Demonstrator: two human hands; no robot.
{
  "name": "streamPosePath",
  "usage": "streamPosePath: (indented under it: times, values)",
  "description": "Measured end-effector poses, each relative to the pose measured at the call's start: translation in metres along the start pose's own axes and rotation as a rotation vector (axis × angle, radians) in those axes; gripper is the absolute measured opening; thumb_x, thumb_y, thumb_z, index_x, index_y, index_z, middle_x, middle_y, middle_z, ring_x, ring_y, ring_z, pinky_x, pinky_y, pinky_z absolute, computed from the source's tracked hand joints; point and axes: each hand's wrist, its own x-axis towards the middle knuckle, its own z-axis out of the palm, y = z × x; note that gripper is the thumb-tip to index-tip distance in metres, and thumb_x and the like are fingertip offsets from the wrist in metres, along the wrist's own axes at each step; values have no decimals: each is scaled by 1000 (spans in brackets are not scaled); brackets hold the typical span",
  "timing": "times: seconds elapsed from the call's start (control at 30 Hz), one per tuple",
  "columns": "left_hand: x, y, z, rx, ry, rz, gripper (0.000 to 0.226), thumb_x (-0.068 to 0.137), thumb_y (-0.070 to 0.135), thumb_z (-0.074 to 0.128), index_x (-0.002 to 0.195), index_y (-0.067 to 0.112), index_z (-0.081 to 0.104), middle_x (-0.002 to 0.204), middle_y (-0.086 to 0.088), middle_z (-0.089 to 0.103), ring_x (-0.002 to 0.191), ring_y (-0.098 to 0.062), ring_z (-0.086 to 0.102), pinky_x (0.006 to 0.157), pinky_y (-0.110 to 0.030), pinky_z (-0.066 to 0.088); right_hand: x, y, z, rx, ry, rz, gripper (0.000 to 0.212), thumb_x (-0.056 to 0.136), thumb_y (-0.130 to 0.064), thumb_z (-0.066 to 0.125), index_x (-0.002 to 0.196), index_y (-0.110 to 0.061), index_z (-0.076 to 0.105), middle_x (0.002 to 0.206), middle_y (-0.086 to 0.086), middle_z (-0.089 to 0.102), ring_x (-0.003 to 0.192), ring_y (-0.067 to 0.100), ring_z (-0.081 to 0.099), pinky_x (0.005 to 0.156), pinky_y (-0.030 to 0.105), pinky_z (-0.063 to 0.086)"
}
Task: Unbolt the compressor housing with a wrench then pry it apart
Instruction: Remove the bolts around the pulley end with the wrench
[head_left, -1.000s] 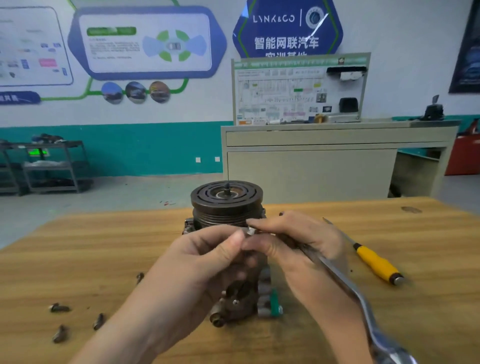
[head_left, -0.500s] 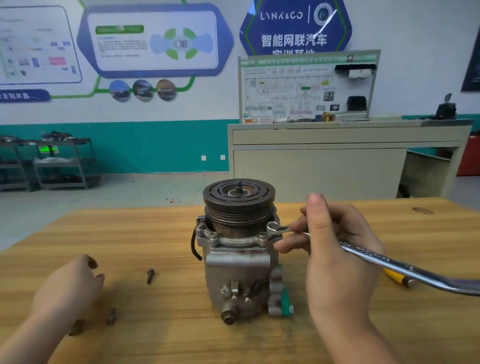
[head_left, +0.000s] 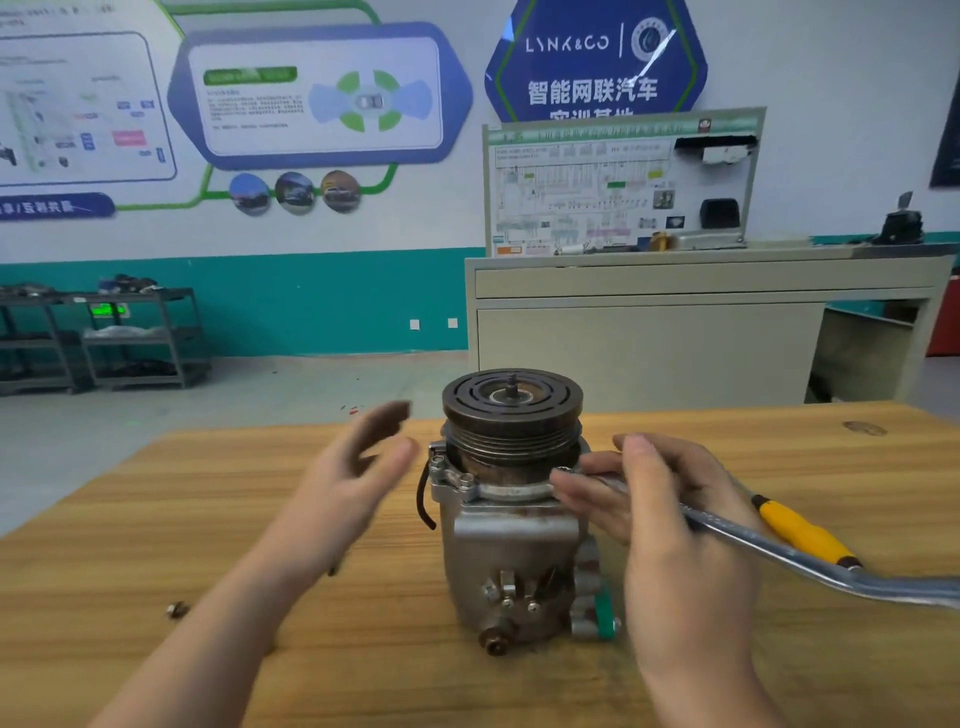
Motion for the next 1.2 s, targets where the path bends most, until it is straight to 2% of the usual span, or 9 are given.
streamPosePath:
  times: [0.1,0.2,0.37,0.5,0.63,0.73,0.9,1.07,1.2]
  values:
    - [16,15,27,-134,-273,92,82,61,62,69,134,39,39,124,27,57,115,9,51,88,-8,42,-3,-5,1,26,-18,77,18,96,1,42,93,-16,49,82,8,72,70,27,74,60,25,58]
    - [19,18,35,-212,-246,125,70,61,47,79,124,36,48,116,27,62,109,6,57,83,-5,42,2,-11,2,74,-33,127,30,92,8,37,96,-21,44,78,13,70,69,30,73,58,26,58]
    - [0,28,54,-123,59,131,64,65,46,81,120,37,50,108,22,65,104,9,57,85,-8,44,14,-12,-6,250,117,189,33,90,9,39,98,-23,43,65,10,70,59,35,71,51,33,56]
    - [-27,46,88,191,429,-34,98,60,73,60,139,20,36,125,3,56,117,-20,45,98,-42,43,35,-8,-10,330,295,314,17,93,0,34,95,-13,43,57,12,61,36,20,55,37,22,43]
    - [-42,38,97,128,508,-49,119,57,81,56,150,20,13,136,-6,38,127,-23,32,107,-41,30,54,-11,-11,373,313,356,19,92,0,32,78,-7,42,61,10,49,30,14,41,34,14,30]
    - [-39,22,87,-97,498,-6,119,52,78,64,149,33,10,129,16,29,128,-6,26,107,-31,26,57,-14,-11,323,291,260,15,95,-4,36,87,-12,46,56,8,59,35,17,54,37,19,42]
    - [-41,22,96,-99,522,36,120,46,78,71,145,35,18,121,17,34,114,5,23,95,-27,24,34,-8,-11,-124,127,-71,33,96,-4,38,91,-26,62,61,1,66,50,25,68,44,26,53]
    - [-50,28,108,-67,650,76,110,51,76,69,140,30,27,123,11,37,112,1,25,93,-19,27,25,-2,-5,-239,106,-189,38,94,-1,40,90,-27,67,67,-6,68,50,18,69,46,22,53]
    - [-51,25,105,-157,752,142,79,65,70,61,131,36,32,115,29,38,112,-13,41,95,-21,35,23,4,-2,-382,92,-297,33,85,-17,46,89,-42,67,67,-10,69,48,9,65,48,21,53]
